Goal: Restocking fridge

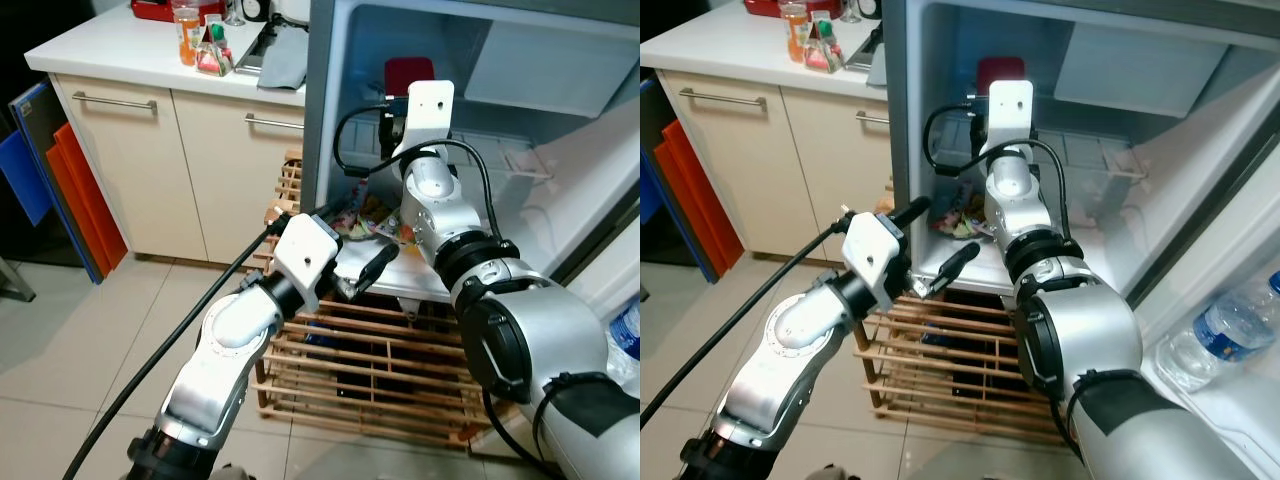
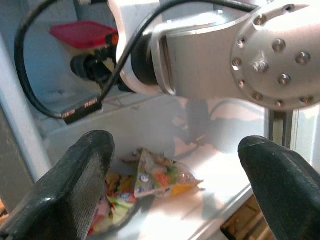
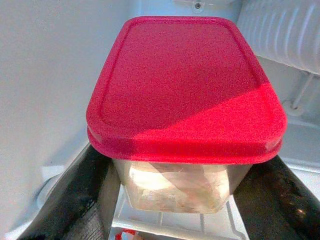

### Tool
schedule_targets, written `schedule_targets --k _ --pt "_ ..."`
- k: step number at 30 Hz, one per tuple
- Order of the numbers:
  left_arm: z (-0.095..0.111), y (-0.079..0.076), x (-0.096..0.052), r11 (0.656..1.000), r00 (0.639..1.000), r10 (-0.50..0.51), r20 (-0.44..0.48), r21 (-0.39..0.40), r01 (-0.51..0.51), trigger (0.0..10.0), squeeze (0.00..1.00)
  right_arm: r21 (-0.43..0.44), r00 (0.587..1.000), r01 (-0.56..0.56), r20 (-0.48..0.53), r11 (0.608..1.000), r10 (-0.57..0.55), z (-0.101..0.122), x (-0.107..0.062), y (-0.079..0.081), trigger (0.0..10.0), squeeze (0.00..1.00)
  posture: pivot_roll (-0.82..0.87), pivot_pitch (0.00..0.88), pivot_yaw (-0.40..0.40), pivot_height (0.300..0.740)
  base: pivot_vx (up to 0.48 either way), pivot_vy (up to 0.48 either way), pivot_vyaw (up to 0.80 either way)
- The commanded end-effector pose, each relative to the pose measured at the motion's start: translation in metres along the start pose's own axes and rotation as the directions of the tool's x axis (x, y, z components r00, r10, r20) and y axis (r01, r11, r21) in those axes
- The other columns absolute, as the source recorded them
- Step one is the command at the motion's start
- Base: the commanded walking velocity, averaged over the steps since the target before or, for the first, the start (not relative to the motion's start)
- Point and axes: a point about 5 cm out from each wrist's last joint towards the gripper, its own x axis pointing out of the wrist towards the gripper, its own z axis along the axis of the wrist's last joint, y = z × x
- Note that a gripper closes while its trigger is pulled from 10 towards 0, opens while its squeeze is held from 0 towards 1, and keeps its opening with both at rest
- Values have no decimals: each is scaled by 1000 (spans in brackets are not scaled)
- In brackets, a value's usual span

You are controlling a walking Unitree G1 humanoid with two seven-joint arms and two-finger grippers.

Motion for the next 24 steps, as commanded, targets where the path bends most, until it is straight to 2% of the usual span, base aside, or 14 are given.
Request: schedule_targets --k 1,8,14,15,17,18,24 --pt "4 -1 0 1000 1000 -4 7 8 4 10000 0 -9 1000 -11 6 1000 11 7 2 5 0 0 176 0 -71 740 0 0 0" --pt "3 -5 -14 1000 1000 10 -28 -3 -11 10000 0 -6 1000 -12 -4 1000 12 4 0 11 0 0 221 22 -74 740 0 0 0" --pt "3 -9 -24 999 998 26 -56 -16 -27 10000 0 15 999 25 -30 1000 -25 1 0 7 0 0 251 53 -79 740 0 0 0" --pt "2 -9 -25 999 998 31 -61 -18 -32 10000 0 26 998 48 -39 998 -47 0 0 5 0 1000 255 56 -80 740 0 0 0" --pt "3 -10 -26 999 997 33 -65 -19 -35 10000 0 34 997 64 -45 997 -63 0 1 3 0 1000 258 58 -81 740 0 0 0" --pt "3 -10 -27 999 997 37 -68 -20 -38 10000 0 48 997 70 -44 996 -68 1 1 1 10000 1000 261 61 -82 740 0 0 0" --pt "5 -10 -29 999 996 47 -75 -24 -49 10000 0 87 999 49 12 995 -51 15 3 6 10000 1000 263 66 -85 740 0 0 0"
